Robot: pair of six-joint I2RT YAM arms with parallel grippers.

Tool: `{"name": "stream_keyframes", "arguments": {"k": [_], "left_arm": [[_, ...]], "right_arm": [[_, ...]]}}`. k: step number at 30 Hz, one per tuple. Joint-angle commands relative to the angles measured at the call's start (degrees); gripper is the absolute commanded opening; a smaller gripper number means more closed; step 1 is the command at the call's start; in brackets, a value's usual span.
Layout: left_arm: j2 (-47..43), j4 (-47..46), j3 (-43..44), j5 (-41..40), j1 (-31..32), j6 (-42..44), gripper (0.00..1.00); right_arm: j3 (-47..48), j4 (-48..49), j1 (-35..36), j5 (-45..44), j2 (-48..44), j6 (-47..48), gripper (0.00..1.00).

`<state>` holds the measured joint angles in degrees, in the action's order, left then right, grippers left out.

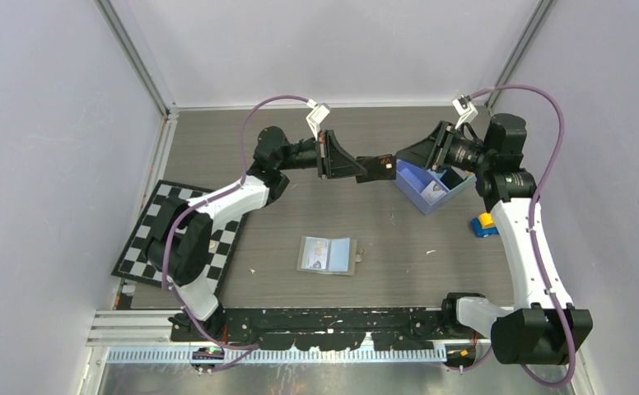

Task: Put the credit cards into the card holder
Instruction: Place the credit card in the storage box.

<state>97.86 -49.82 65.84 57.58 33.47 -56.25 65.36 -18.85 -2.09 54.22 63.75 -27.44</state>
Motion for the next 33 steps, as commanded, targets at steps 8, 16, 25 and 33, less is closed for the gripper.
{"name": "stream_keyframes", "arguments": {"k": [8, 16, 25, 33], "left_arm": [[-2.76, 0.02, 0.82, 0.82, 0.34, 1.93, 0.00], [-3.06, 0.14, 1.13, 0.74, 0.54, 2.10, 0.00], [-3.15, 0.37, 1.42, 0.28, 0.54, 2.33, 0.00], [-4.40, 2.83, 0.70, 0.17, 0.53, 4.16, 0.00]], "right_arm": [[0.49, 1.45, 0.21, 3.56, 1.83, -0.45, 0.39], [-0.49, 1.35, 1.46, 4.93, 3.31, 0.37, 0.38], [-0.76, 1.88, 5.61, 7.80, 4.48, 0.90, 0.36], [-2.39, 9.02, 5.65, 9.59, 3.26, -4.11, 0.02]]}}
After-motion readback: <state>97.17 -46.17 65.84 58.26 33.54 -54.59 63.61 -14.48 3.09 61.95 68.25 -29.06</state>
